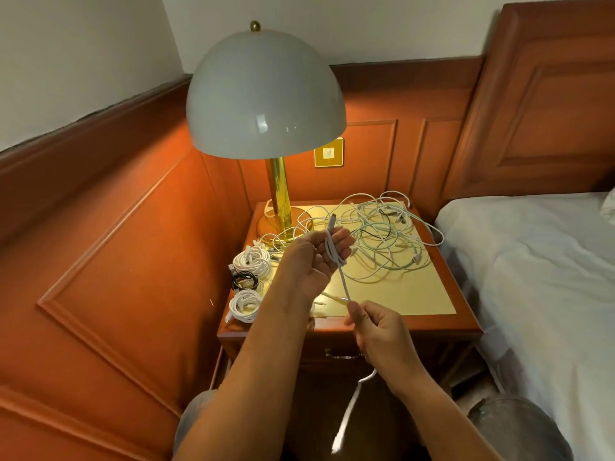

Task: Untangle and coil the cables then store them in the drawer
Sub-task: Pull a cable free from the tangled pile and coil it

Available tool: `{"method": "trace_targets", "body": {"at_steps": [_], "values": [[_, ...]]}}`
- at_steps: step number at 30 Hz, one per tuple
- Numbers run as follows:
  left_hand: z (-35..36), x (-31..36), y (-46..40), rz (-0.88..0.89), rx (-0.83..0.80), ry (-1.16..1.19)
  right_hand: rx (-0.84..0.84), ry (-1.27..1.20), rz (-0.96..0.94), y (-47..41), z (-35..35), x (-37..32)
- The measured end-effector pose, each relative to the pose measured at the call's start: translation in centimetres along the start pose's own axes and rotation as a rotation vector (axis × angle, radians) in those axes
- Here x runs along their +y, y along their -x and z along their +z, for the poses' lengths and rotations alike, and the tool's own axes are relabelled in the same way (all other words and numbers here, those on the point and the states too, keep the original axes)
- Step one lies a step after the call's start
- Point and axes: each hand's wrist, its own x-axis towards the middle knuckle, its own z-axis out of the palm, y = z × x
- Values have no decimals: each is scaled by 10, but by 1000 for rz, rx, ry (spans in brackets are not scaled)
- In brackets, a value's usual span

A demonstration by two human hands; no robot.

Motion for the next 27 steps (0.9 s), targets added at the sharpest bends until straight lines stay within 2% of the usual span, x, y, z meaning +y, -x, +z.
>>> {"method": "trace_targets", "body": {"at_steps": [6,9,12,15,21,25,27], "values": [[4,3,3,43,-60,-50,-102,-214,127,-17,-8,22],[2,0,3,50,-94,-82,-131,-197,183,-31,-11,28],[-2,1,5,60,-147,-120,-28,74,217,-50,-19,23],[-5,3,9,103,-177,-216,52,289,168,-72,-32,9],[-13,4,18,133,-262,-522,-109,445,-58,-115,-64,-47],[-12,-1,16,126,-296,-748,-21,798,-286,-125,-72,-92],[-12,-4,12,124,-275,-787,44,1024,-353,-121,-72,-111]]}}
